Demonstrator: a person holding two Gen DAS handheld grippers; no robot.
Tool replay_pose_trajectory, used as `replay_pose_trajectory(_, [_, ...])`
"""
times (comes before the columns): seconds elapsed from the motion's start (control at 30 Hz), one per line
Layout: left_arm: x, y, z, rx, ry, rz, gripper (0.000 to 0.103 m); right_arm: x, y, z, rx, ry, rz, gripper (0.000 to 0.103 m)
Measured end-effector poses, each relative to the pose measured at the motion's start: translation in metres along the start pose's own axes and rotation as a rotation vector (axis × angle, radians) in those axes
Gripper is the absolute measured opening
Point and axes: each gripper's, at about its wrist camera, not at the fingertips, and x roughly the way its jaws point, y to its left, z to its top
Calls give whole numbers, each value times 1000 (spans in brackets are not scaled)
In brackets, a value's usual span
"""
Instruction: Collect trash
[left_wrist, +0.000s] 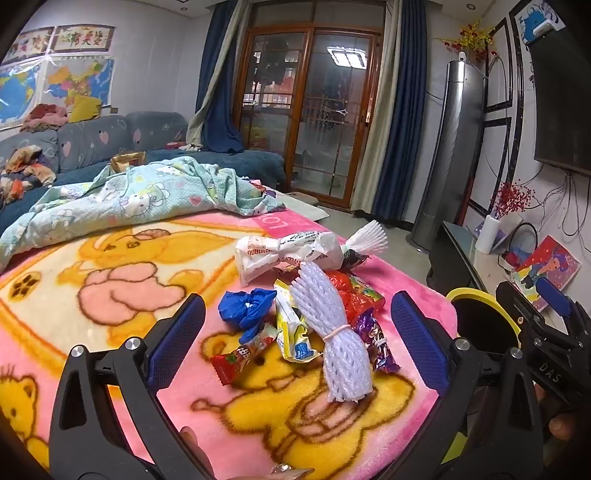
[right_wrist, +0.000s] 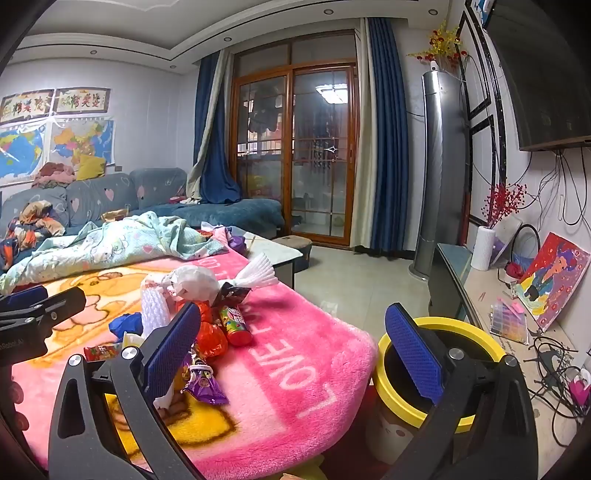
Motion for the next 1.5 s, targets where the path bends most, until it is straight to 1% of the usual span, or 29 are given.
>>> replay_pose_trajectory(0.5, [0,-1,0,0,-1,5,92,0,-1,-2,2,0,-4,97])
replay_pose_trajectory(0.77, [0,6,-4,2,-8,-2,92,1,0,0,2,4,-4,97])
replay_pose_trajectory(1.5, [-1,0,2,3,-5,-2,92,3,-1,-3,0,6,8,97])
